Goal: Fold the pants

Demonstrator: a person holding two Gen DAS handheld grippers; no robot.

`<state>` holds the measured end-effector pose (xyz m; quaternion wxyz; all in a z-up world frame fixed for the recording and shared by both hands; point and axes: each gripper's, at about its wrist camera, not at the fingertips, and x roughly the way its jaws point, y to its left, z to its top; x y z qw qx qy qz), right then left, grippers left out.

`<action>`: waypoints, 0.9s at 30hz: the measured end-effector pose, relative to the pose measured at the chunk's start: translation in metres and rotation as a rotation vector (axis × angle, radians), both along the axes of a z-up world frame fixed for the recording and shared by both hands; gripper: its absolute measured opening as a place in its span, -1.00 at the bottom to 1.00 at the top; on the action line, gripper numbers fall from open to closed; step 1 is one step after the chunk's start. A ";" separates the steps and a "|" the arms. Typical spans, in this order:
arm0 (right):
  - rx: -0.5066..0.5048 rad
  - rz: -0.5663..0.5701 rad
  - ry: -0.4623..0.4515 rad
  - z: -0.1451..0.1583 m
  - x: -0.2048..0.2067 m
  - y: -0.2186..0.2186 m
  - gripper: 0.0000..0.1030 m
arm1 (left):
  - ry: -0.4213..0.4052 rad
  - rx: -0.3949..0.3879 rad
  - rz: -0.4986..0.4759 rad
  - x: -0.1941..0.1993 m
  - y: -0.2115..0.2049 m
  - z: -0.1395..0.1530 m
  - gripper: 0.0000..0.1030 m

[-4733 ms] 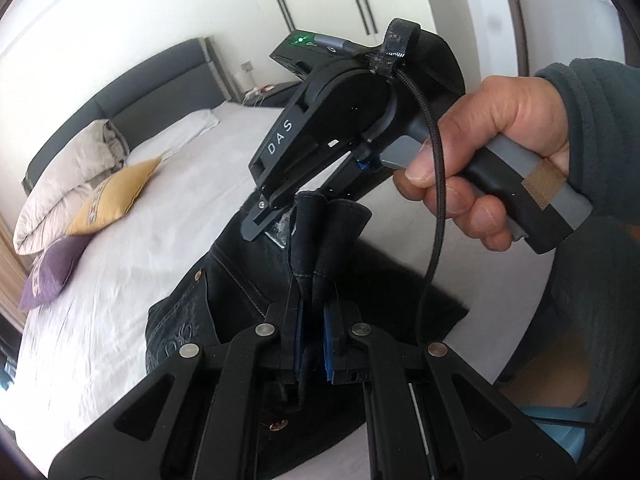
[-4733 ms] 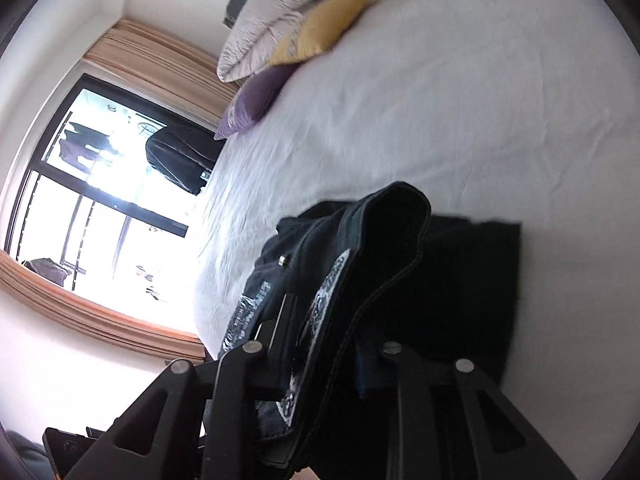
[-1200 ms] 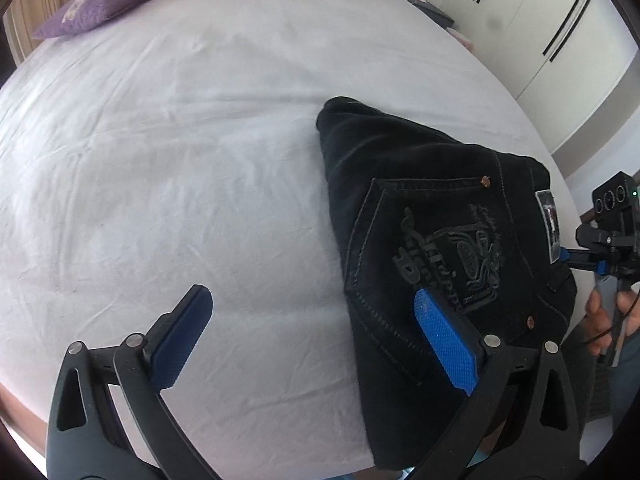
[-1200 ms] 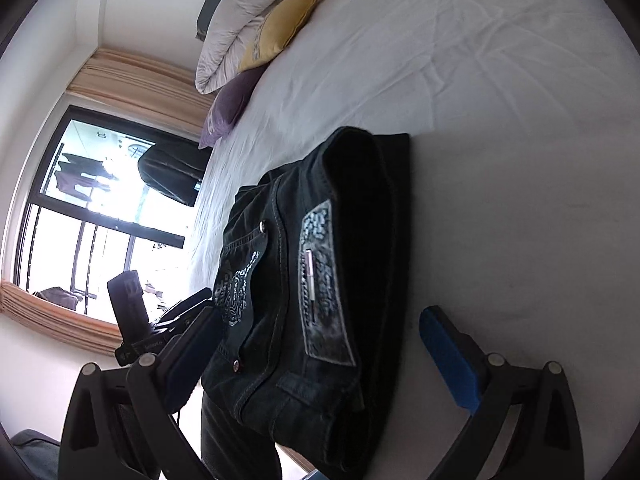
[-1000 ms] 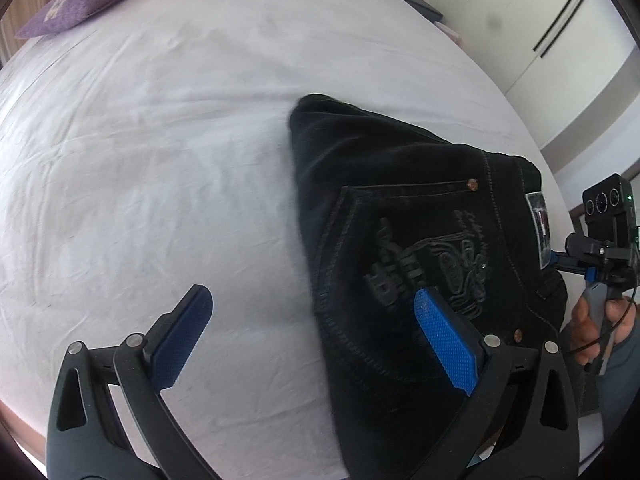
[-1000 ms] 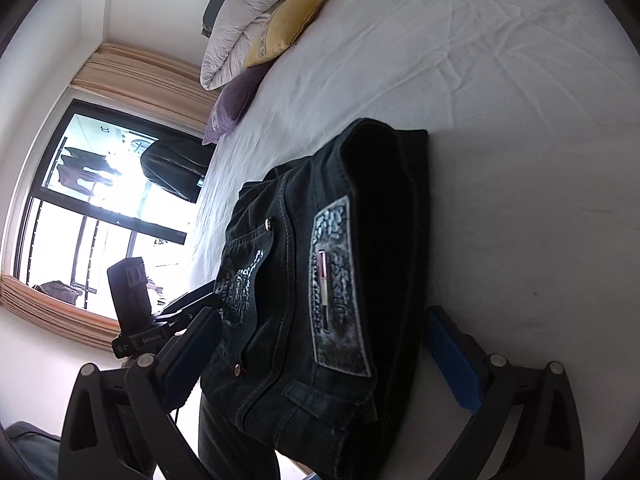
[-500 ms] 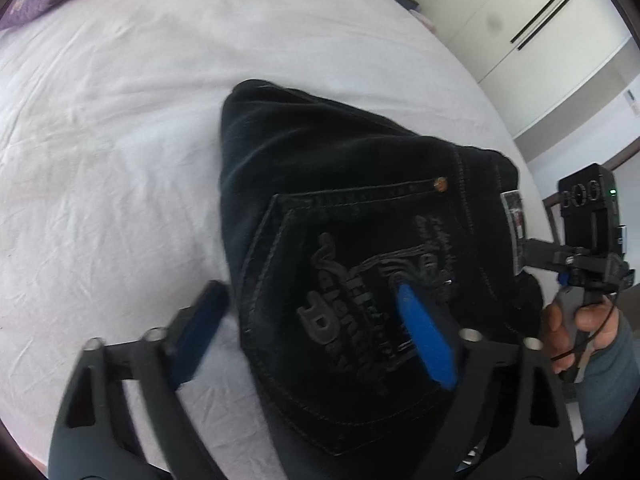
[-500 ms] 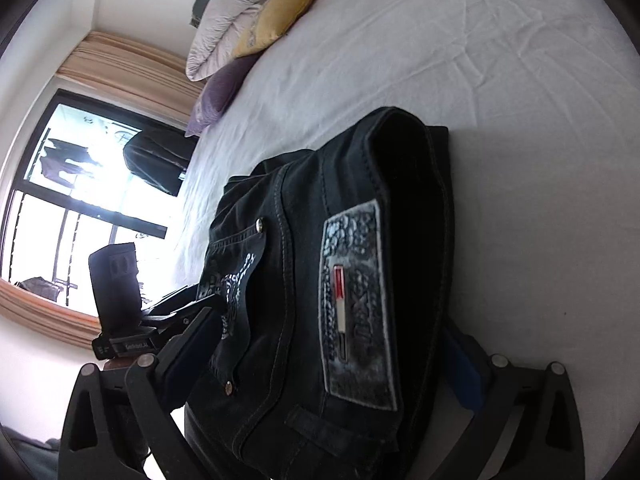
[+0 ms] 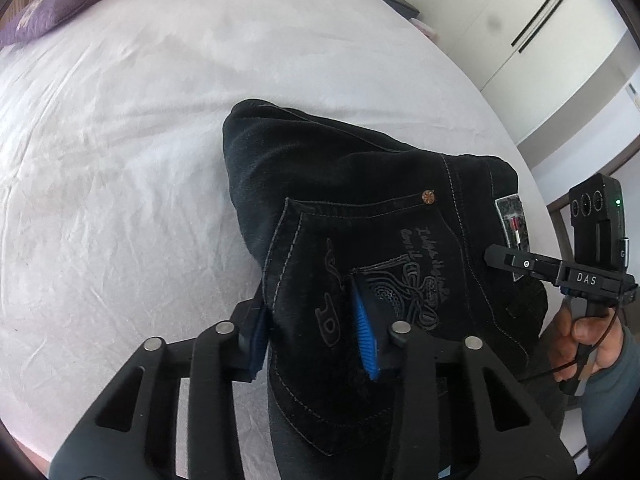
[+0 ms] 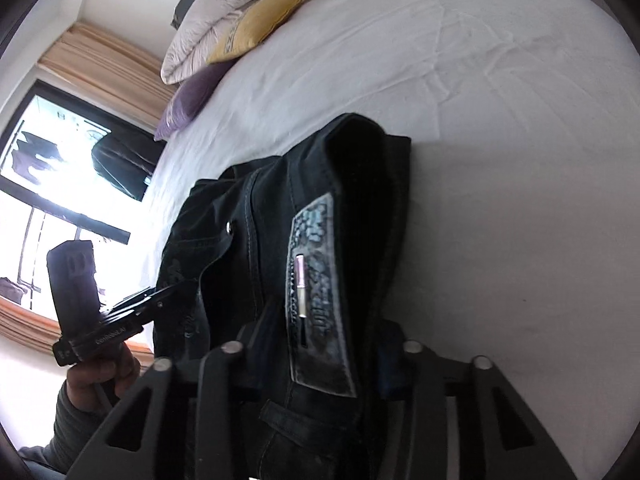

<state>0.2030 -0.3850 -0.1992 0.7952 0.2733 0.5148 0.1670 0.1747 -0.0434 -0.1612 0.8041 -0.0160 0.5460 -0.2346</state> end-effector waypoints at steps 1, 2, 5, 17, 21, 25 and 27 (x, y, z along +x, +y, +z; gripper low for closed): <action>-0.015 0.001 -0.008 0.002 -0.001 0.003 -0.31 | -0.006 0.002 -0.002 -0.001 -0.002 0.002 -0.45; -0.030 0.005 -0.018 0.006 -0.002 0.005 -0.36 | -0.013 0.005 -0.005 -0.002 -0.004 0.005 -0.53; -0.067 0.017 -0.049 0.016 -0.004 0.012 -0.46 | -0.035 0.009 -0.012 -0.005 -0.004 0.012 -0.63; -0.102 0.047 -0.177 0.074 0.003 0.017 -0.55 | -0.129 -0.035 -0.012 0.000 -0.012 0.063 -0.67; -0.121 0.060 -0.227 0.105 0.032 0.010 -0.56 | -0.186 -0.043 -0.019 0.029 -0.015 0.096 -0.67; -0.139 0.059 -0.275 0.132 0.074 -0.001 -0.56 | -0.249 -0.019 -0.025 0.070 -0.028 0.126 -0.66; -0.152 0.060 -0.289 0.141 0.097 -0.006 -0.56 | -0.268 -0.002 -0.027 0.092 -0.035 0.133 -0.66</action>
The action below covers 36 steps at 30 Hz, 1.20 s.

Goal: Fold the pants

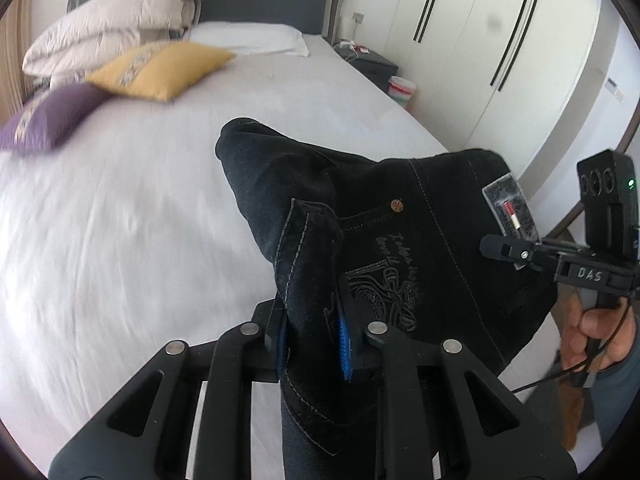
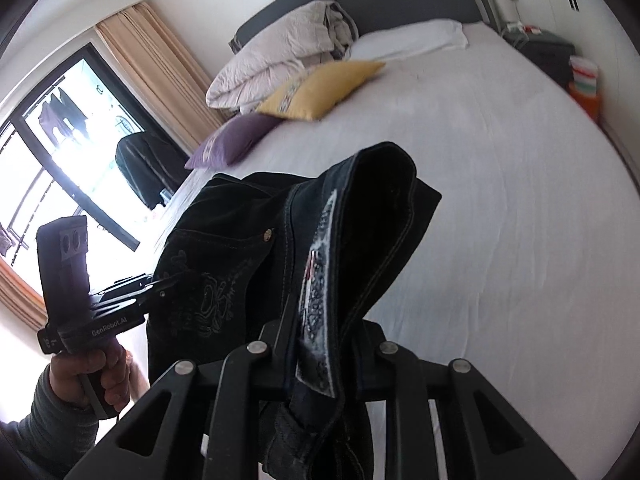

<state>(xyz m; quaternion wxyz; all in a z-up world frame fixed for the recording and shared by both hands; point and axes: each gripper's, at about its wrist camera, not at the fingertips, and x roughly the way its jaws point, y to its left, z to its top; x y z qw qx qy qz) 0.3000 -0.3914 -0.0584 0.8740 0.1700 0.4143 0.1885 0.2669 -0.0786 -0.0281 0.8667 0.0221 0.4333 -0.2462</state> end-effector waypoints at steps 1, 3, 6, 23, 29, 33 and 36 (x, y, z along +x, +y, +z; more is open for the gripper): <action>-0.011 0.000 -0.003 0.000 0.010 -0.003 -0.56 | -0.002 0.006 0.002 0.014 -0.004 0.000 -0.66; -0.017 -0.014 0.010 -0.008 0.033 -0.010 -0.55 | 0.013 0.003 0.006 0.039 -0.012 -0.006 -0.66; -0.001 -0.034 0.046 -0.032 0.059 -0.022 -0.55 | 0.028 0.033 0.003 0.076 -0.029 -0.032 -0.66; 0.084 -0.234 0.116 -0.117 0.049 -0.077 0.57 | 0.092 0.077 0.137 0.088 -0.013 -0.119 0.35; -0.020 -0.313 -0.079 -0.044 -0.032 -0.069 0.69 | -0.151 0.064 0.217 0.008 0.009 -0.041 0.91; -0.123 -0.321 -0.291 0.023 -0.094 -0.043 0.95 | -0.431 0.085 0.258 -0.080 0.011 0.025 1.00; -0.167 -0.340 -0.465 0.071 -0.142 -0.019 1.00 | -0.549 0.147 0.312 -0.131 0.008 0.059 1.00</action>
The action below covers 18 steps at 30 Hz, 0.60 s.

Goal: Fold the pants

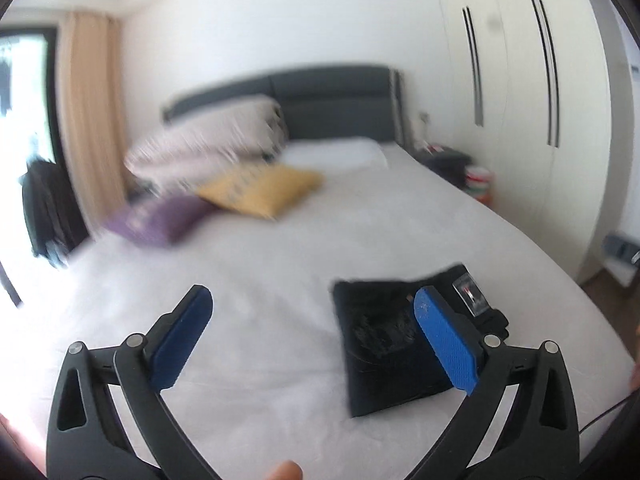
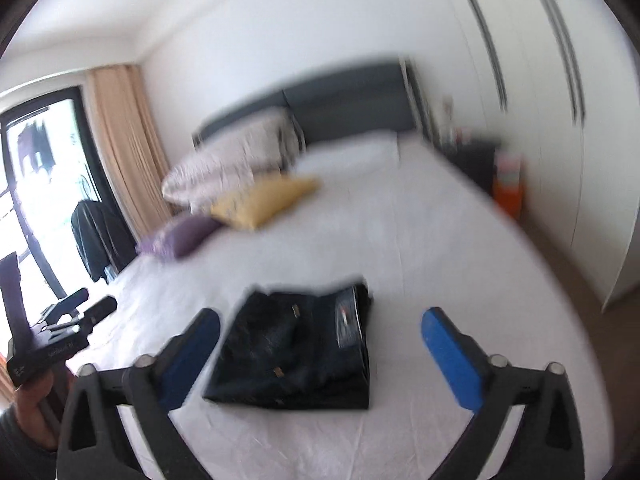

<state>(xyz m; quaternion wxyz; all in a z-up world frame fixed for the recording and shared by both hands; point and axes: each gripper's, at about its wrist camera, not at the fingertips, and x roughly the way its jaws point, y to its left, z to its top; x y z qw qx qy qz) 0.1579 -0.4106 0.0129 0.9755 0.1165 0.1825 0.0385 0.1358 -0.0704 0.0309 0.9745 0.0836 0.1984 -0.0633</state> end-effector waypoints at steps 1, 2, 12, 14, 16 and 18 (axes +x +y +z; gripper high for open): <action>-0.008 -0.002 -0.041 0.016 -0.018 0.008 1.00 | -0.033 0.003 0.022 -0.020 0.000 0.012 1.00; -0.015 -0.006 -0.061 0.026 -0.029 0.012 1.00 | -0.066 -0.019 0.031 -0.040 0.002 0.024 1.00; -0.070 -0.049 -0.251 0.106 -0.142 0.039 1.00 | -0.085 -0.092 -0.017 -0.143 0.008 0.076 1.00; -0.093 -0.069 -0.247 0.113 -0.154 0.044 1.00 | -0.052 -0.089 0.000 -0.152 0.005 0.079 1.00; -0.118 -0.085 -0.222 0.114 -0.161 0.052 1.00 | -0.008 -0.082 0.020 -0.159 0.000 0.076 1.00; -0.160 -0.103 -0.188 0.112 -0.166 0.061 1.00 | 0.032 -0.079 0.040 -0.167 -0.001 0.069 1.00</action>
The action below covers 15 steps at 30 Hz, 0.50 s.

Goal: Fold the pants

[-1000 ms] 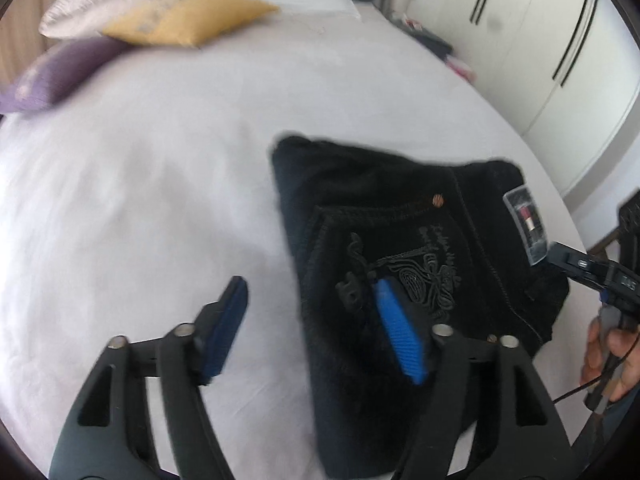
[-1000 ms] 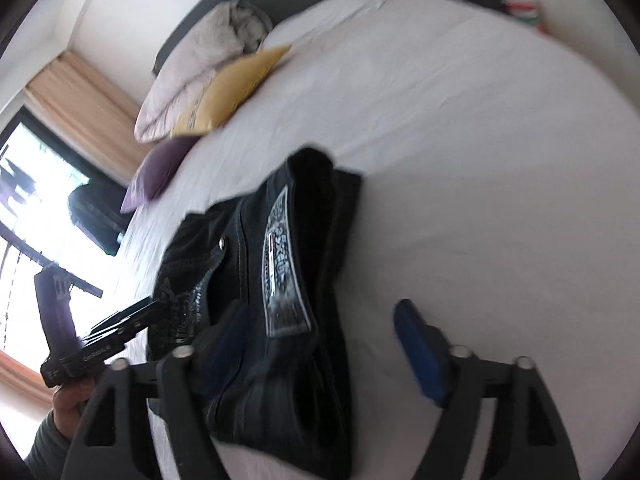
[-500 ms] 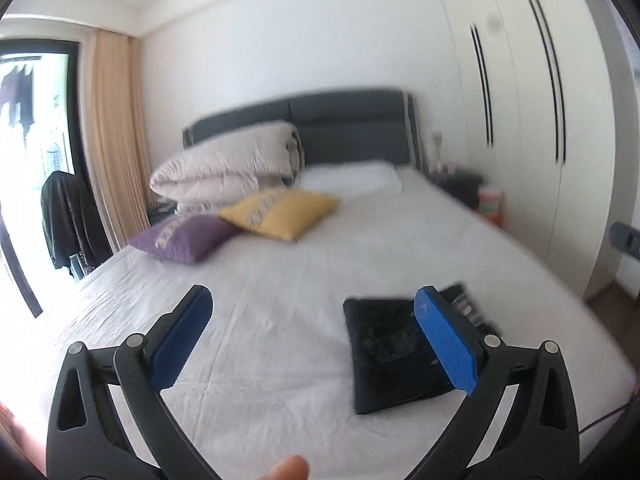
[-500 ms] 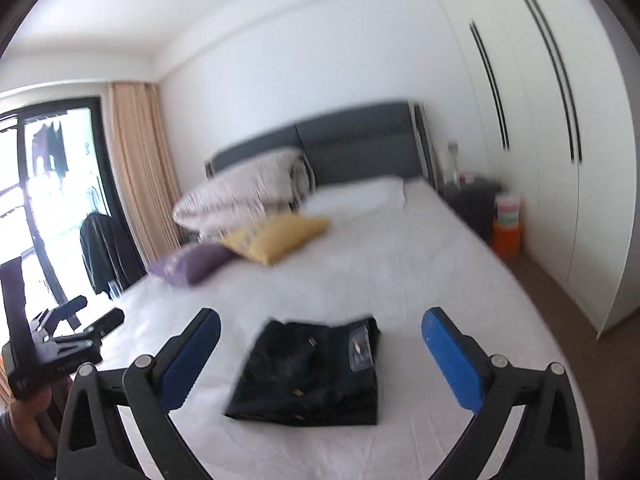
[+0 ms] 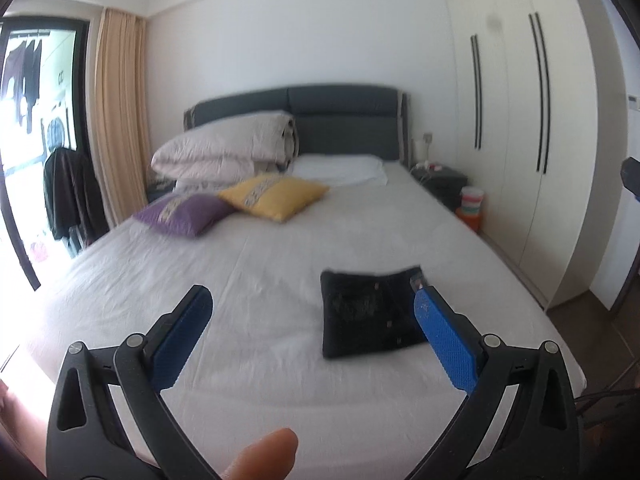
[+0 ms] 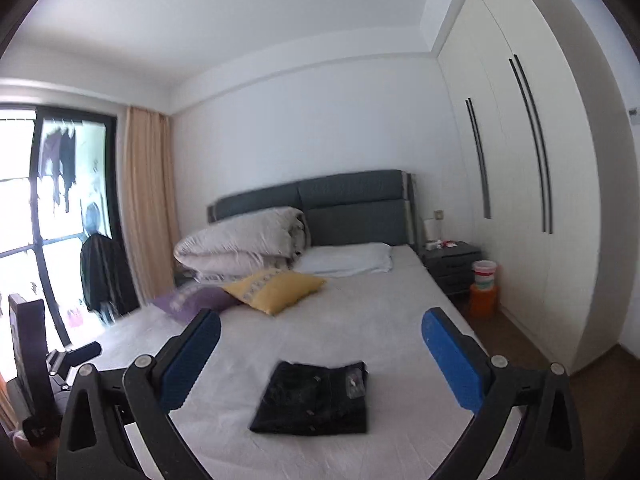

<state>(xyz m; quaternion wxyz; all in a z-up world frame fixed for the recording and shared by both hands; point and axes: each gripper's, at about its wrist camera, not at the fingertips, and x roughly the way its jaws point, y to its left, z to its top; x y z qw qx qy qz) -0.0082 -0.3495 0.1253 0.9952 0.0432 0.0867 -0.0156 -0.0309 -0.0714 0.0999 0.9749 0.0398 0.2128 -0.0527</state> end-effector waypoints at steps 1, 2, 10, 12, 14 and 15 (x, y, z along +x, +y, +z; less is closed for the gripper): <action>-0.030 -0.023 0.031 -0.005 0.002 0.005 1.00 | 0.025 0.005 0.008 -0.001 -0.002 -0.006 1.00; -0.044 -0.043 0.057 -0.008 0.003 0.007 1.00 | 0.055 0.010 0.009 -0.001 -0.004 -0.012 1.00; 0.021 -0.074 0.320 -0.062 0.032 0.010 1.00 | 0.248 -0.010 -0.011 0.032 -0.011 -0.066 1.00; 0.020 -0.066 0.348 -0.072 0.037 0.012 1.00 | 0.278 -0.009 0.003 0.041 -0.011 -0.079 1.00; 0.015 -0.062 0.361 -0.079 0.041 0.015 1.00 | 0.301 -0.004 0.011 0.049 -0.010 -0.088 1.00; 0.014 -0.063 0.364 -0.081 0.042 0.015 1.00 | 0.310 -0.001 0.014 0.052 -0.011 -0.094 1.00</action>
